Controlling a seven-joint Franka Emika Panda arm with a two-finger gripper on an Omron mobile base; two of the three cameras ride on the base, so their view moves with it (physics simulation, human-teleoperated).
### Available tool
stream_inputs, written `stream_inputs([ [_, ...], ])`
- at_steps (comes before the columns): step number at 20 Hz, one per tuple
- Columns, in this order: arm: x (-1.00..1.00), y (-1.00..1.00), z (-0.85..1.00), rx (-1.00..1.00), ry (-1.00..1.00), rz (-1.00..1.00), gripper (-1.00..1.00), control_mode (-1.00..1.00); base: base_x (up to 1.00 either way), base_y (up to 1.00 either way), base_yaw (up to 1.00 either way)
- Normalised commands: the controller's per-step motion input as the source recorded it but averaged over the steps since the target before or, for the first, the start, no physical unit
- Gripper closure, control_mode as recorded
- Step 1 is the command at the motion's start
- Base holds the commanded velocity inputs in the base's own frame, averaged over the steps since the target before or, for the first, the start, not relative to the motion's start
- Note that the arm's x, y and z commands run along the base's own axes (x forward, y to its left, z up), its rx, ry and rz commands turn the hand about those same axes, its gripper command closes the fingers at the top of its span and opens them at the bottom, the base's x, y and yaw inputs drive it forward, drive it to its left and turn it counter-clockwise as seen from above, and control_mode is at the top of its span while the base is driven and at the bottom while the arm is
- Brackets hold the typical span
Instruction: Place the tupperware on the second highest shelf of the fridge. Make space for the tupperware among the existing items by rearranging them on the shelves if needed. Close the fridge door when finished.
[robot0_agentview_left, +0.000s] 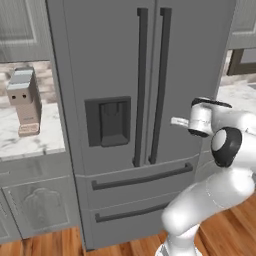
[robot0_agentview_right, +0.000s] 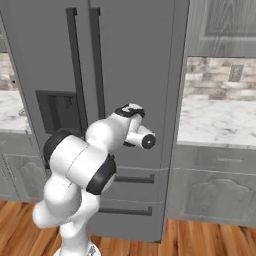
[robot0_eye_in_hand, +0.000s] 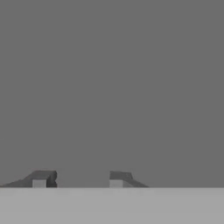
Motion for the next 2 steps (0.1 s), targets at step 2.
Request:
stream_inputs([
  [2, 0.0, 0.0, 0.0, 0.0, 0.0, 0.0, -1.0, -1.0, 0.0, 0.0, 0.0],
])
